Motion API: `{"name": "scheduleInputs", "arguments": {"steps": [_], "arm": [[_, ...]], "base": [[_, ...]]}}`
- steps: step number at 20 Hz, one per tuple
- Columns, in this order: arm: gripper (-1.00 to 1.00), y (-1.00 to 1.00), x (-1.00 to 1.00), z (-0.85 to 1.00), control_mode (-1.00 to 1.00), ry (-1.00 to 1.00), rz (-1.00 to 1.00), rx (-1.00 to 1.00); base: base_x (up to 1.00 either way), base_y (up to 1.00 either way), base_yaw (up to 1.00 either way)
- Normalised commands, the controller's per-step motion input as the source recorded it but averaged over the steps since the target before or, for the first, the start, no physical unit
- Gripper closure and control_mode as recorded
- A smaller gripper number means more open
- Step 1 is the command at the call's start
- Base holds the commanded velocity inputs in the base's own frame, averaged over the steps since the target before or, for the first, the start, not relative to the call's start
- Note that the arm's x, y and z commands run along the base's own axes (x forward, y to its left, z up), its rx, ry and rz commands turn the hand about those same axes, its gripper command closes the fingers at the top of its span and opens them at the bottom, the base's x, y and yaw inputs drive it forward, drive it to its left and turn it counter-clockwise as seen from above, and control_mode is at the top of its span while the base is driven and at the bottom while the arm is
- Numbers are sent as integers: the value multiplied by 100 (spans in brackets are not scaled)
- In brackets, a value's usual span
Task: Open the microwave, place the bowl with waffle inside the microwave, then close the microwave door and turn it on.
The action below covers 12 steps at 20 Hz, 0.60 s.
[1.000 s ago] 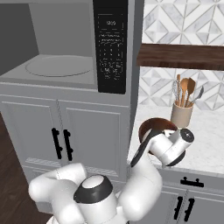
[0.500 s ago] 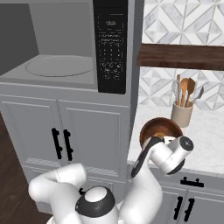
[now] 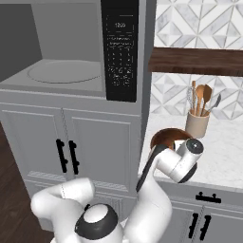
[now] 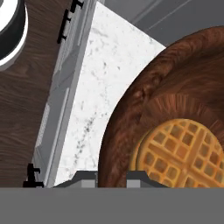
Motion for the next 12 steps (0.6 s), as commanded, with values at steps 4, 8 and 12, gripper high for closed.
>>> {"name": "scheduleInputs", "arguments": {"steps": [4,8,12], "arm": [[100,-25,-52,89,-100,-2,0,0],[100,-32,-73,88,-100,-3,1,0],[100,-34,-83,86,-100,-5,7,2]], "base": [[0,0,0],[0,0,0],[0,0,0]]}}
